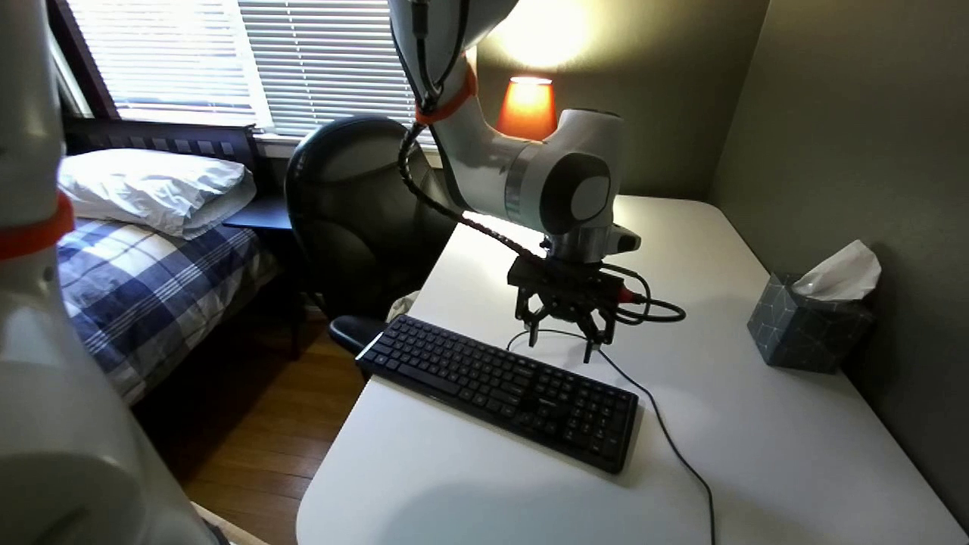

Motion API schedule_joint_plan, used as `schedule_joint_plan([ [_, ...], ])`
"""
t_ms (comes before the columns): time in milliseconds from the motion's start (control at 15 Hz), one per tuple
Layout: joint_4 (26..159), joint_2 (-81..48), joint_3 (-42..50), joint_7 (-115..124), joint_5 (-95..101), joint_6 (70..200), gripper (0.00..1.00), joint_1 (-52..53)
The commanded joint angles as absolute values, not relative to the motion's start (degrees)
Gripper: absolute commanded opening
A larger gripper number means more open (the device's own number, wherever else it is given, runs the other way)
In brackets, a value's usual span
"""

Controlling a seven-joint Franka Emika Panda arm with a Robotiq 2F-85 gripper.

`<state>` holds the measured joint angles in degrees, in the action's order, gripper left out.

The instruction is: Press a key on the keyboard.

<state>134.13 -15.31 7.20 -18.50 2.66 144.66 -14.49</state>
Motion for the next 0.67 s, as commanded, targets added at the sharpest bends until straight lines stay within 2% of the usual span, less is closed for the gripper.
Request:
schedule_joint_plan([
  [0,137.6,-11.6,7.7,-18.0,3.2,146.0,1.00,-13.7],
  [600,137.2,-11.0,7.8,-18.6,2.7,144.6,1.00,-13.6],
])
